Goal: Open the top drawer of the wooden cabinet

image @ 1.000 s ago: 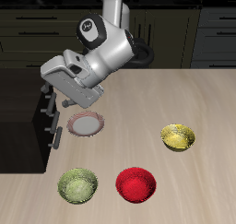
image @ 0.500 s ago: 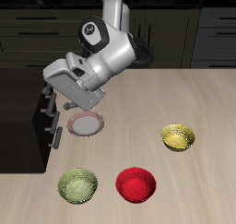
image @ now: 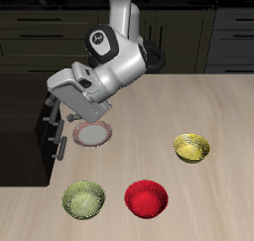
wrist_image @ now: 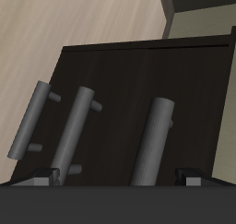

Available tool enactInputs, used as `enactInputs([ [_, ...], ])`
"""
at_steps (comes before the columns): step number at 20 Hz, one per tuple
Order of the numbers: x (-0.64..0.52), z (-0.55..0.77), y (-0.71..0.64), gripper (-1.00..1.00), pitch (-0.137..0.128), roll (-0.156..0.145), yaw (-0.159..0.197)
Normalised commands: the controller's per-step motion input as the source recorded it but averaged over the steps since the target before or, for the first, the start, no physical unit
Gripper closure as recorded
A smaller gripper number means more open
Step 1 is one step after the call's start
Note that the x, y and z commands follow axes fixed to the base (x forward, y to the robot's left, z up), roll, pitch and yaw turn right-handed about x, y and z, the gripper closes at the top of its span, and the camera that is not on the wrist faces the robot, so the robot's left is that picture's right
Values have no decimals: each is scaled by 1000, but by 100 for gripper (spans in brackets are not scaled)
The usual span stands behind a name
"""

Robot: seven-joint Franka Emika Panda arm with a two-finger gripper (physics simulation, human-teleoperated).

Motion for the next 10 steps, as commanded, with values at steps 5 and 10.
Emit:
enactInputs([
  [5,-194,-171,-310,-100,27,-81,23],
  [10,-196,-90,-409,-100,18,-59,12],
])
